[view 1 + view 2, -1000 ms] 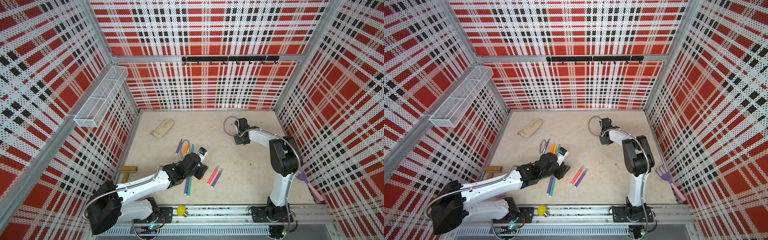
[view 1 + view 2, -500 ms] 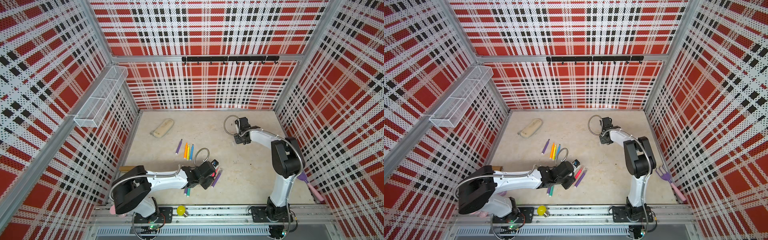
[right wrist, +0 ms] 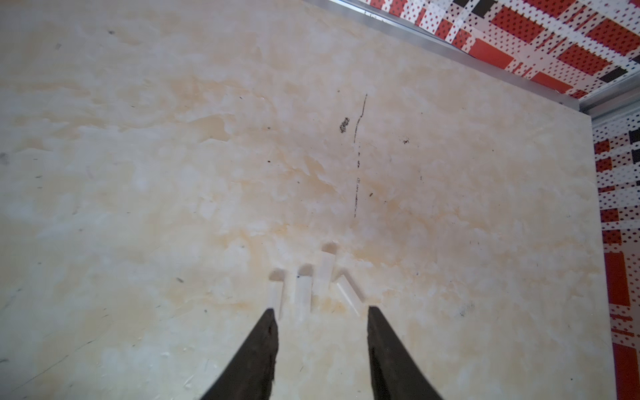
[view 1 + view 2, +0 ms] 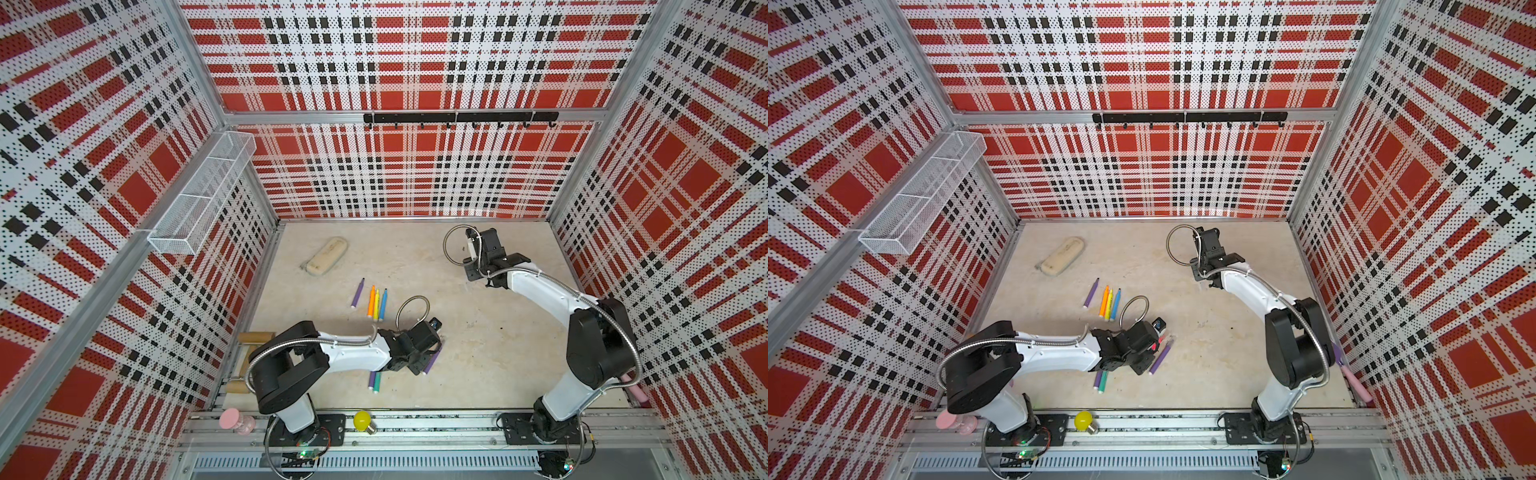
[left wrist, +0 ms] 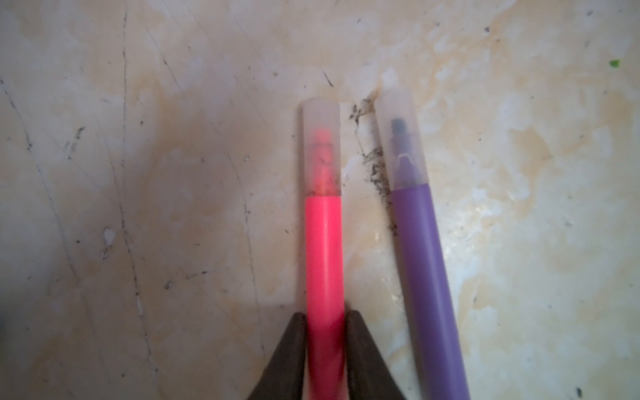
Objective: Remove pen caps from pens
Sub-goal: Pick up the pen from the bottom-center of the table.
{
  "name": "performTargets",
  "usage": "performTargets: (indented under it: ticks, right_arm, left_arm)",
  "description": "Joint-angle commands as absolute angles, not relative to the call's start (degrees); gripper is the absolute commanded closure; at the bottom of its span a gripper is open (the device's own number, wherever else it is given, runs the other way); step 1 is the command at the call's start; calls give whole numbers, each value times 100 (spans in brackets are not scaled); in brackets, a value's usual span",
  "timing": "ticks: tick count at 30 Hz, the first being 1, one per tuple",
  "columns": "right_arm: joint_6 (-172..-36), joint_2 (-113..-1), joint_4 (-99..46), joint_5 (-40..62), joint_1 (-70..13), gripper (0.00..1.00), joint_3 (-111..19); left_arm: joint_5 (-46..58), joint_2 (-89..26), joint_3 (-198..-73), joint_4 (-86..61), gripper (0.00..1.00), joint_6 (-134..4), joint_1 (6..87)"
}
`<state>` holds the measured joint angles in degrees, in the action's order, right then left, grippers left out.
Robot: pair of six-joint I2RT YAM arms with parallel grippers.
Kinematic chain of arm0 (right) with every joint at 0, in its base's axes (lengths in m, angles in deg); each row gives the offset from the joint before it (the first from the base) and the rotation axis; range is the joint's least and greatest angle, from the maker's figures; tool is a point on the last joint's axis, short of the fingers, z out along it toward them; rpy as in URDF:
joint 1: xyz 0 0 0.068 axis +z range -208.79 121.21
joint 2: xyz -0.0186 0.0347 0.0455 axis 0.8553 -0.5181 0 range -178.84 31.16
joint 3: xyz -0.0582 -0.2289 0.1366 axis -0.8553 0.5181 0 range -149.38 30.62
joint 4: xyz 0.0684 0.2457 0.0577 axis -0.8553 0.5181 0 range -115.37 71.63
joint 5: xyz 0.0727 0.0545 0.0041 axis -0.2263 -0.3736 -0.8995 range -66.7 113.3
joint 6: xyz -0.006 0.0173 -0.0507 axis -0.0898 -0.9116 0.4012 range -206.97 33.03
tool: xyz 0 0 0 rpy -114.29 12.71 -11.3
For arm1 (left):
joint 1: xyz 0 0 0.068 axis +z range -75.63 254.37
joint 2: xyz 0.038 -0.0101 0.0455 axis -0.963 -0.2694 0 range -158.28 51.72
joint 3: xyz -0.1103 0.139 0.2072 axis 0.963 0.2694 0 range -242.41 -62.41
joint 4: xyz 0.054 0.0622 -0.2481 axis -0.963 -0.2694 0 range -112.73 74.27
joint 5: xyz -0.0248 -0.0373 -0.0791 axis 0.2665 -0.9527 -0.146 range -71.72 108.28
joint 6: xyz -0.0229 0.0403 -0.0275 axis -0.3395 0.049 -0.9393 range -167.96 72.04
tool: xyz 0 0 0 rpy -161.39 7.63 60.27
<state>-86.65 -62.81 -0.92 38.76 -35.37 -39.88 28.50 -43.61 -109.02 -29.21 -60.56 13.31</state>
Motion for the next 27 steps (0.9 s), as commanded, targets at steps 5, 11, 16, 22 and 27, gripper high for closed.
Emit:
performTargets:
  ticks: [5, 11, 16, 22, 27]
  right_arm:
    - [-9106, -5036, -1115, 2903, -3418, 54, -3004]
    - [-10018, -3520, -3282, 800, -3418, 52, -1081]
    - [-11820, -3227, -6675, -926, -3418, 47, 485]
    - [-13940, -4590, -10507, -1954, -3341, 40, 962]
    - [-14858, -5960, -12205, -2239, -3018, 33, 691]
  left_arm:
    - [2596, -3783, -10372, -2560, 90, -6263, 2013]
    - [2231, -1854, -9434, -1503, 91, -6352, 2433]
    - [1657, -443, -8811, -713, 93, -6550, 2489]
    - [1487, 258, -8681, -703, 92, -6737, 2464]
    - [1517, 255, -8656, -673, 92, -6735, 2432]
